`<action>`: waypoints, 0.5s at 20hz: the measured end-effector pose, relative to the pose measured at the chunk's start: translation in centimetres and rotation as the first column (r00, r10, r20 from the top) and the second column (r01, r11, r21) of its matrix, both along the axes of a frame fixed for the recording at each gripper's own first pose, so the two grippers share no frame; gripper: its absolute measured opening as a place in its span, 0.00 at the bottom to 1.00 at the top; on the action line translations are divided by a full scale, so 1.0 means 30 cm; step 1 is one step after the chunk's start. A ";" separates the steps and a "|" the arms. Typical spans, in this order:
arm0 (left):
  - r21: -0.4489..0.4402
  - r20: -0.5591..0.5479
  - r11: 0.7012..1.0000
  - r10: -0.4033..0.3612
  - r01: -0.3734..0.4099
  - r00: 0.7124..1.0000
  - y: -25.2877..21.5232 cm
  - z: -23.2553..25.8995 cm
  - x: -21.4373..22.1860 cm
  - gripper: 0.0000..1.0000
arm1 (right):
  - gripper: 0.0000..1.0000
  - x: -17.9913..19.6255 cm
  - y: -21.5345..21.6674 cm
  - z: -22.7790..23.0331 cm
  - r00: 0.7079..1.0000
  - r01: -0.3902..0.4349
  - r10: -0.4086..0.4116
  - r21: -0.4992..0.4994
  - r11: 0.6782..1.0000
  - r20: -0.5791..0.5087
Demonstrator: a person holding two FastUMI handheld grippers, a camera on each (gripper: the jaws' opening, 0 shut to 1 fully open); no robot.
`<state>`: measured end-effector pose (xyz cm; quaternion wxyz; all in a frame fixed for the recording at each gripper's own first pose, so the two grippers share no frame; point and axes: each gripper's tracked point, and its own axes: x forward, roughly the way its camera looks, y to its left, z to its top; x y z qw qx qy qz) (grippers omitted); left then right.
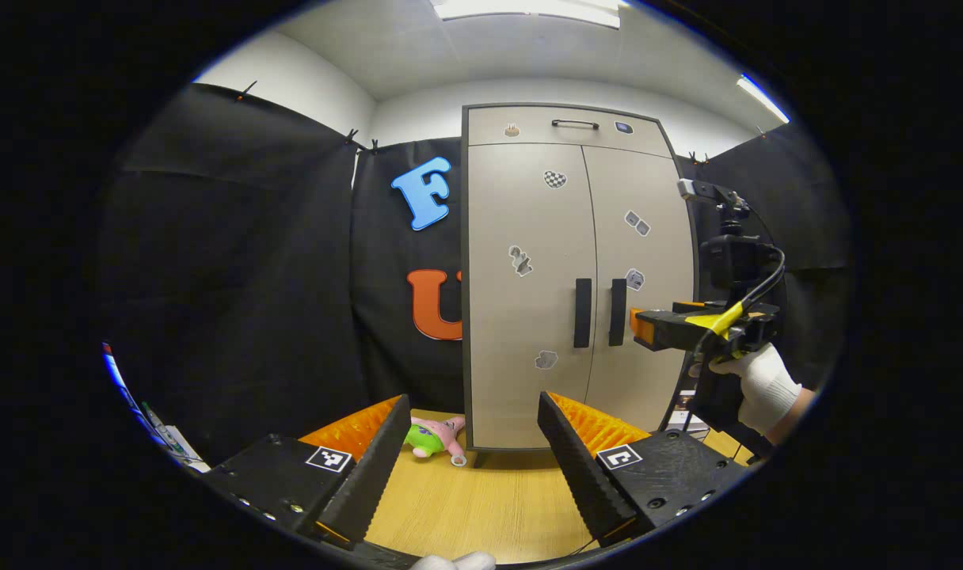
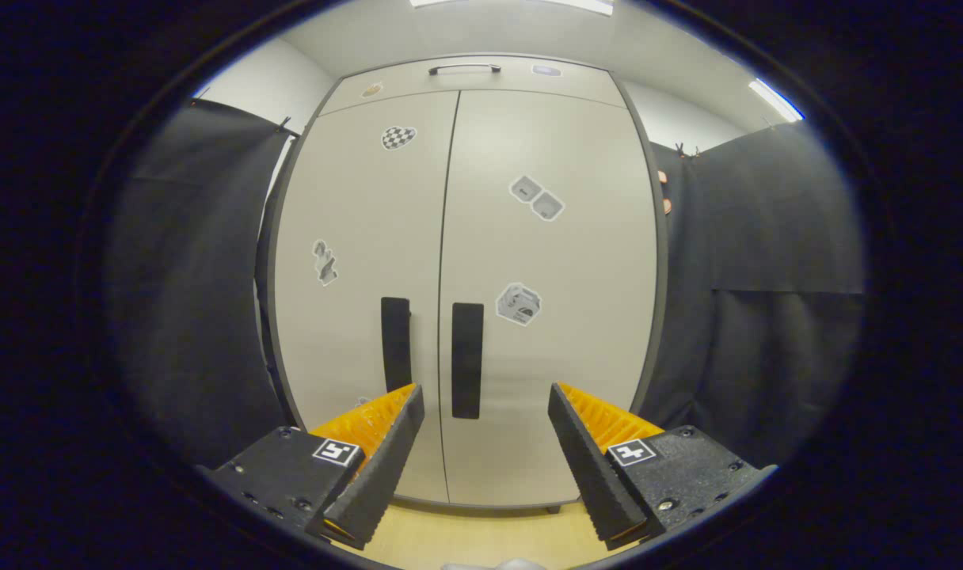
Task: Open the right door of the double-door shoe cabinet with the right hand, and open the left door with the left hand.
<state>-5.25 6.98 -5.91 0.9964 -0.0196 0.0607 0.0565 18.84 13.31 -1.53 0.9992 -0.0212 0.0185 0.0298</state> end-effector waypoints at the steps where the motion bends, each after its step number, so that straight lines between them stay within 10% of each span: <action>1: 0.004 0.000 1.000 0.016 -0.016 1.000 0.012 0.004 -0.003 0.97 | 0.99 0.045 0.014 0.000 1.000 -0.003 0.003 0.001 1.000 0.002; 10: 0.025 0.003 0.990 0.136 -0.136 0.991 0.085 0.032 -0.021 0.96 | 0.89 0.321 0.042 -0.062 0.996 0.014 -0.013 0.007 1.000 -0.084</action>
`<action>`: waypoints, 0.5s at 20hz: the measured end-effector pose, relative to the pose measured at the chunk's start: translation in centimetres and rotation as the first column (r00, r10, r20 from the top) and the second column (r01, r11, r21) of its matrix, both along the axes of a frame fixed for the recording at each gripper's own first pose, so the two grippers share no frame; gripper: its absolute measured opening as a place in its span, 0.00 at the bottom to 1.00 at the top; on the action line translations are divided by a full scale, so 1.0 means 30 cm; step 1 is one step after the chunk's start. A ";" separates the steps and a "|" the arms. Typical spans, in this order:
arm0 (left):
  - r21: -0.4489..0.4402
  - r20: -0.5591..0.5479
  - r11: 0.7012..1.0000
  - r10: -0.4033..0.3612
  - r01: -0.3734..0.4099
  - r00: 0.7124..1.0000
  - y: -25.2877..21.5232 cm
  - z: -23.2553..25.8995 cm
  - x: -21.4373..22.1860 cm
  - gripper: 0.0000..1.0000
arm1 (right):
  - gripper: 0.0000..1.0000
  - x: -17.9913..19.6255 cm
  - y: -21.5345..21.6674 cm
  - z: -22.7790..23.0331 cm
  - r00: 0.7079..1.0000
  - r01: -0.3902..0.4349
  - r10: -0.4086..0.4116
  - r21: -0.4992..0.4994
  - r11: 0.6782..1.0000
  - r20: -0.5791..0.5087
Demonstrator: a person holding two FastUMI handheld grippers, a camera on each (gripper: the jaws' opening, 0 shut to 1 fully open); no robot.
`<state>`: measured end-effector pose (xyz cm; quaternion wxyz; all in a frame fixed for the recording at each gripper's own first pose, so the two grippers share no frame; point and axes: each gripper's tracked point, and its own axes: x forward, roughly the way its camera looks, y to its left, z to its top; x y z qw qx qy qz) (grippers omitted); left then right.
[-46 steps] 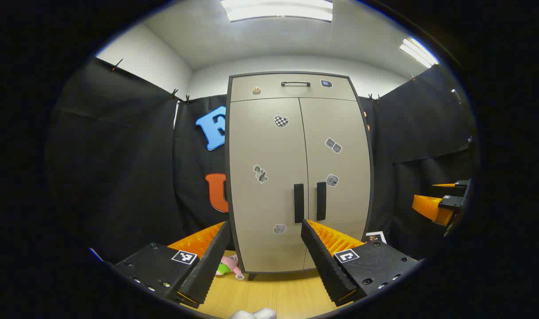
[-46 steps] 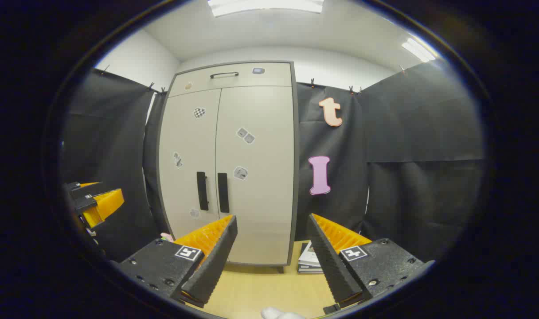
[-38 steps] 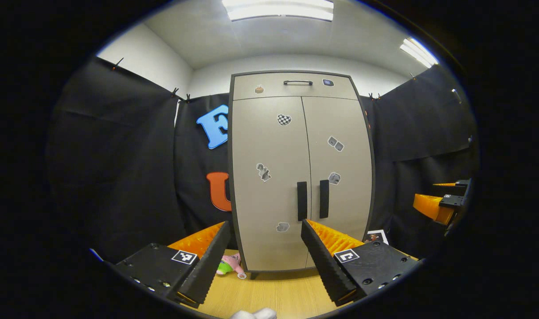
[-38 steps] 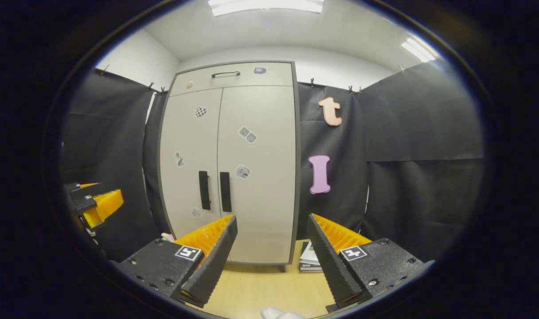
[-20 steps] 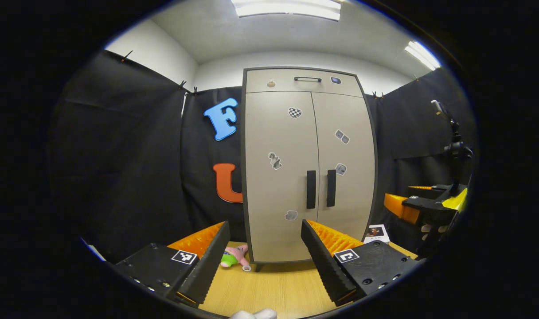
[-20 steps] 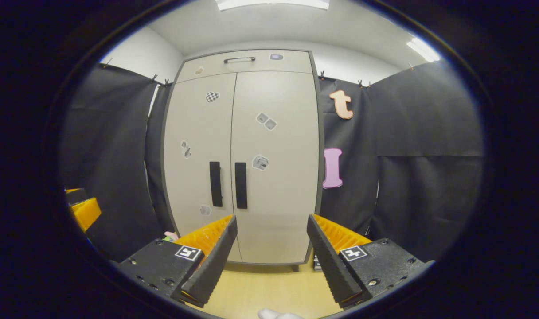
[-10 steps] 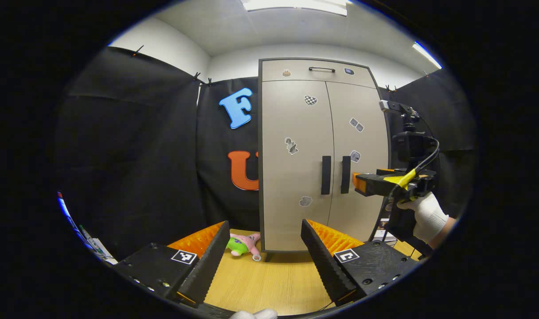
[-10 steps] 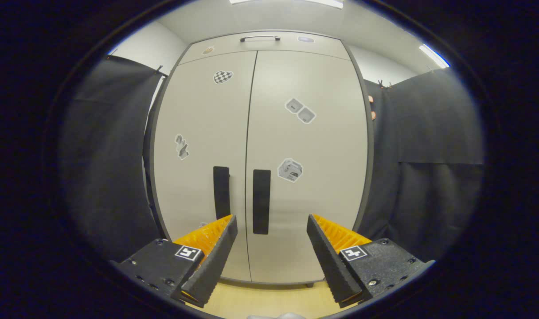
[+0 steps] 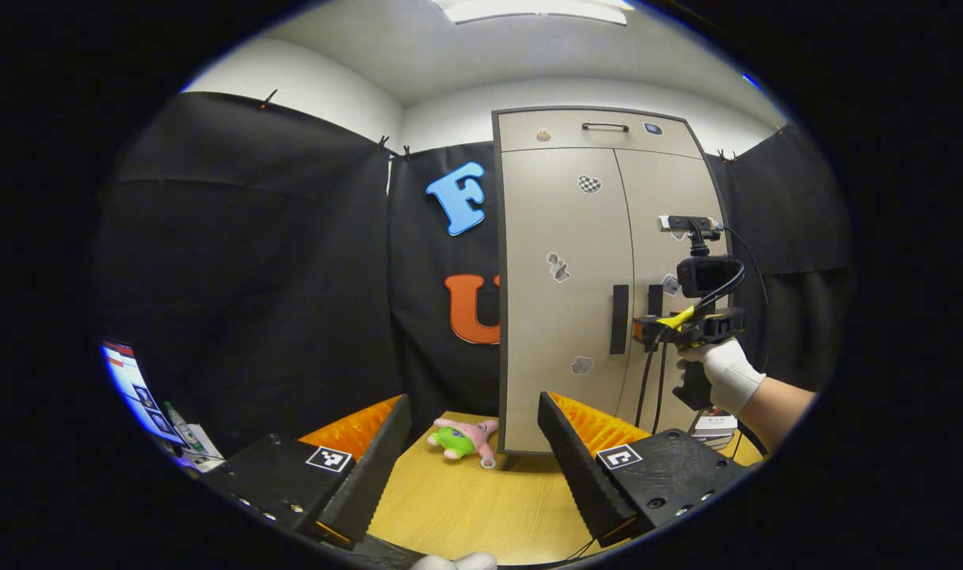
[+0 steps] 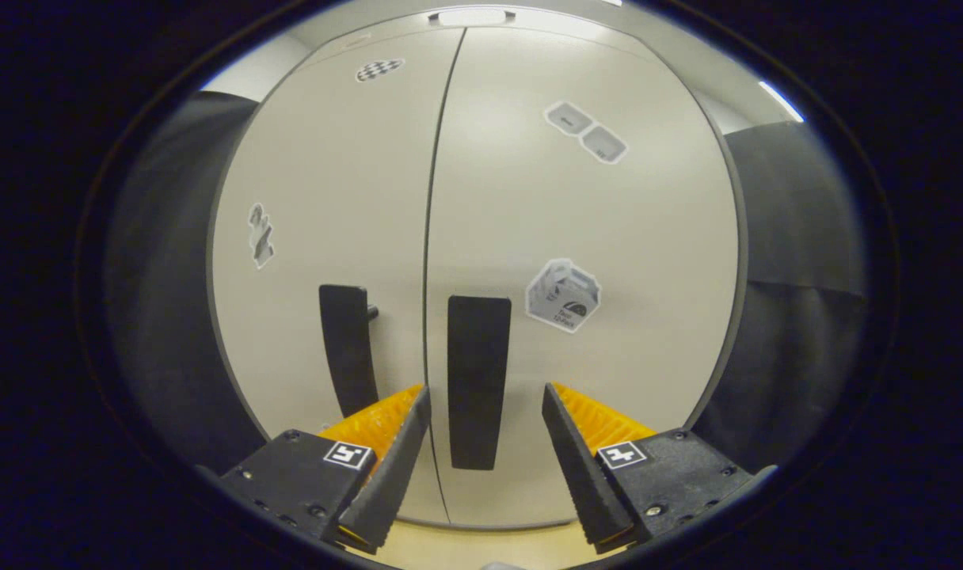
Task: Open the right door of the double-door shoe cabinet with the right hand, and open the left door with the left hand.
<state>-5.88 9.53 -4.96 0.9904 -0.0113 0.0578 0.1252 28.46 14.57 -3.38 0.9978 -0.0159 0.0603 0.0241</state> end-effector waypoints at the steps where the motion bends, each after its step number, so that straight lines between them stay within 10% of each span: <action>1: 0.005 -0.002 1.000 0.005 -0.005 1.000 0.001 -0.001 0.003 0.96 | 0.87 0.013 0.002 0.001 1.000 0.002 -0.002 0.006 1.000 0.000; 10: -0.006 -0.011 1.000 0.000 -0.001 1.000 -0.021 -0.013 0.012 0.96 | 0.41 0.028 0.021 -0.008 1.000 0.017 -0.017 0.017 1.000 -0.006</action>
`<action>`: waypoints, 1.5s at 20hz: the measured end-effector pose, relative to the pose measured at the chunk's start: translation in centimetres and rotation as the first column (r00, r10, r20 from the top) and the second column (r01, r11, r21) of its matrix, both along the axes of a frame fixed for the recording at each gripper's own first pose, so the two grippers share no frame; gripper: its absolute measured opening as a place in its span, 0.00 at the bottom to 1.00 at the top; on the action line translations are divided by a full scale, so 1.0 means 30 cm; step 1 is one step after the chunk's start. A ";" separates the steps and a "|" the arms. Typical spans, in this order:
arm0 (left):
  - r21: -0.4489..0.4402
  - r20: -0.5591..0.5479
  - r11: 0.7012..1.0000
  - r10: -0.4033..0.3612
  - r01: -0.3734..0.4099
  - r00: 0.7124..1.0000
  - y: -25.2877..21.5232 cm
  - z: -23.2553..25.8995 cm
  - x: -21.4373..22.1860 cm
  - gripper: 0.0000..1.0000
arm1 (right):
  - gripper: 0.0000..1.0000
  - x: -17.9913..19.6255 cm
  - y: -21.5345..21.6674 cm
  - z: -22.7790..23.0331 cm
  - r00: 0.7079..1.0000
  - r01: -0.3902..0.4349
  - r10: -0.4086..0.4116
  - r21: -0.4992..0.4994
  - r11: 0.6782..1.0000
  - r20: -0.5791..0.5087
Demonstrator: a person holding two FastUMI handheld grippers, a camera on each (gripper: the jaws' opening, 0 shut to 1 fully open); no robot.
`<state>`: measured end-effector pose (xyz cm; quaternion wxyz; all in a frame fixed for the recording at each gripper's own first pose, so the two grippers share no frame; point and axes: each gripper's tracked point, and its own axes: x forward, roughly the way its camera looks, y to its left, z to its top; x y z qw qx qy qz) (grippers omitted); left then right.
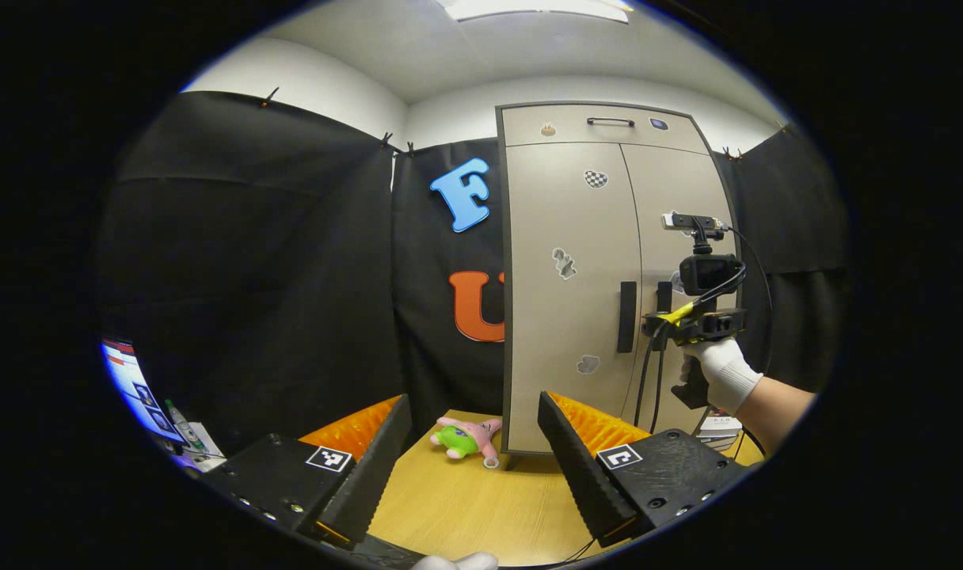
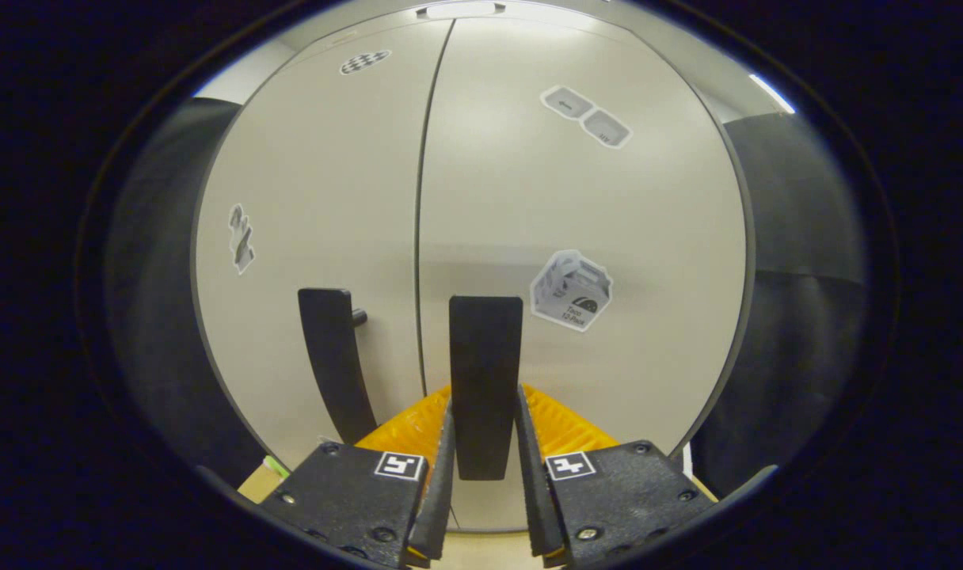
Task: Open the right door of the double-door shoe cabinet with the right hand, and open the left door with the left hand.
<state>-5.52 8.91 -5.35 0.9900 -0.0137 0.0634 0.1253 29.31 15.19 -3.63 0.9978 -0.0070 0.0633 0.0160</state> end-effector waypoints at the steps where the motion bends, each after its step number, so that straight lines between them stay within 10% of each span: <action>1: -0.001 0.002 1.000 -0.006 0.006 1.000 -0.008 0.003 0.000 0.96 | 0.38 0.002 -0.002 0.000 1.000 0.000 0.000 -0.005 1.000 -0.003; 13: 0.011 0.025 0.999 -0.044 0.044 0.999 -0.014 0.020 -0.068 0.96 | 0.20 -0.120 -0.029 -0.008 0.994 -0.107 0.107 -0.019 0.994 -0.013; 30: 0.008 0.058 0.985 -0.171 0.171 0.984 -0.101 0.050 -0.125 0.96 | 0.19 -0.421 -0.220 -0.023 0.996 -0.090 0.090 -0.003 0.996 -0.008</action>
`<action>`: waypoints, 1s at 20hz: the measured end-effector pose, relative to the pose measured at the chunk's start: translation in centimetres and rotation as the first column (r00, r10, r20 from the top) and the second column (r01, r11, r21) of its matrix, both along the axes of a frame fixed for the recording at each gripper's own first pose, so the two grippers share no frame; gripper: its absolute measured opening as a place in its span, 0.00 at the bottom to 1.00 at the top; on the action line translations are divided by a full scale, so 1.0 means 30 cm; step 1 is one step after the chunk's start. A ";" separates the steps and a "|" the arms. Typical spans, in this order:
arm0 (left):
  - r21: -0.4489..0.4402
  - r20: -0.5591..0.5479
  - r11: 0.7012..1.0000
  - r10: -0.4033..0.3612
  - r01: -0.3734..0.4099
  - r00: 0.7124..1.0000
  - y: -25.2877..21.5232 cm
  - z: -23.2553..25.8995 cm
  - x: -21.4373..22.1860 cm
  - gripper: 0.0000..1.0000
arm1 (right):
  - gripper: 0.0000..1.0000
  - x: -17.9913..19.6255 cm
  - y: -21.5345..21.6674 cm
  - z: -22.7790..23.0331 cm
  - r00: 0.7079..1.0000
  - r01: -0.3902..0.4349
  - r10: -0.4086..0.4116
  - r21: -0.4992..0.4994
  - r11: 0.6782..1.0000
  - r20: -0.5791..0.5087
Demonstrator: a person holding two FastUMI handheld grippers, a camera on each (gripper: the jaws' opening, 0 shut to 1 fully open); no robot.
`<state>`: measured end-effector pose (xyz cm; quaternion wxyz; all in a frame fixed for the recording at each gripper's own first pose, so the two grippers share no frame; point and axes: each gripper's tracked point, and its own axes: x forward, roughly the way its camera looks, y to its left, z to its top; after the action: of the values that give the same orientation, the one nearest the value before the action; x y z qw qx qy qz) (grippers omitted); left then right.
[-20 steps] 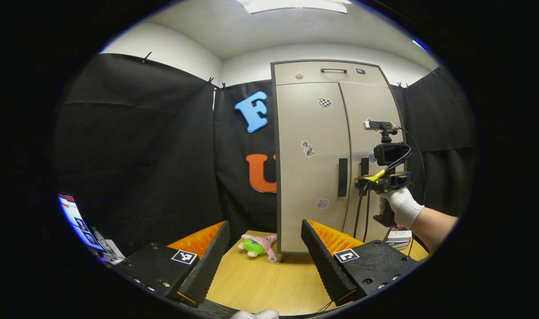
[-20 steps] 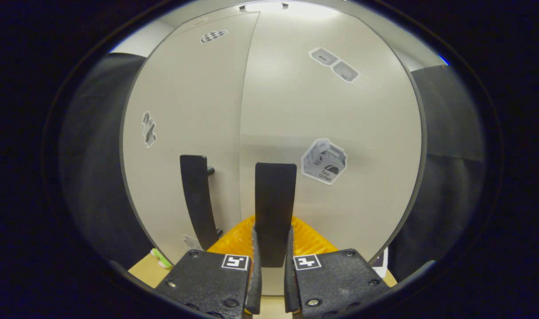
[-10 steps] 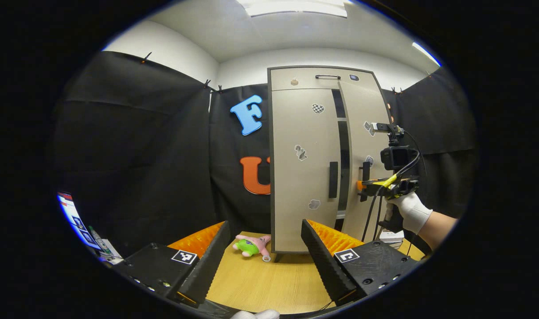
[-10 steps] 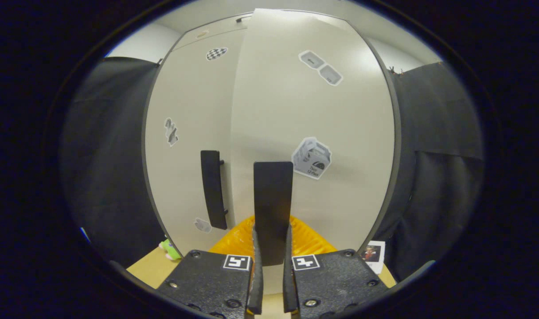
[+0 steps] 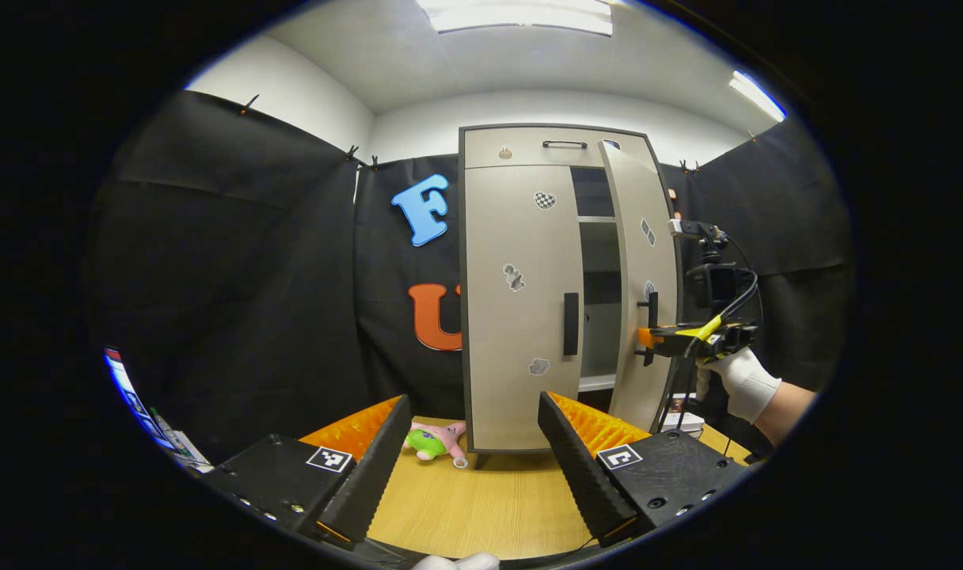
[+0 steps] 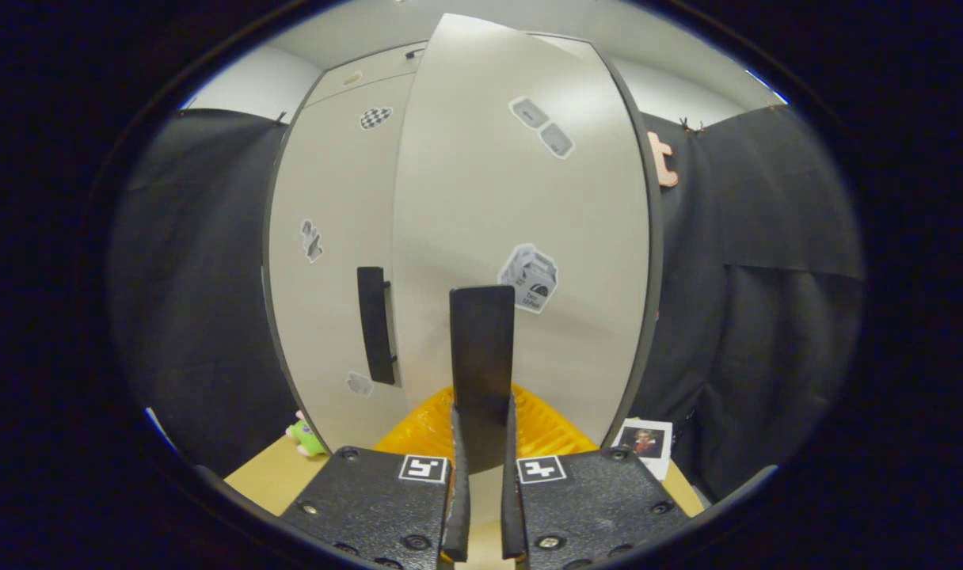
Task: Open the right door of the double-door shoe cabinet with the right hand, and open the left door with the left hand.
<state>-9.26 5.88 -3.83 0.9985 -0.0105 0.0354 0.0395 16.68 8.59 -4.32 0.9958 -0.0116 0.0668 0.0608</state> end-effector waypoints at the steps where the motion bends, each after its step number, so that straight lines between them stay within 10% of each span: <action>1: 0.000 0.002 1.000 -0.006 0.006 1.000 -0.007 -0.001 -0.007 0.96 | 0.19 -0.015 -0.017 0.001 1.000 0.004 -0.004 -0.003 1.000 0.000; 20: -0.033 0.000 0.981 -0.193 0.193 0.981 -0.190 -0.026 0.057 0.96 | 0.11 -0.190 -0.334 0.000 0.985 0.172 -0.172 0.010 0.985 -0.014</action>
<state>-7.54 0.18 -4.62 0.9973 -0.0233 0.0384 -0.0583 10.99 -1.42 -4.33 0.9970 0.0004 0.0737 -0.0249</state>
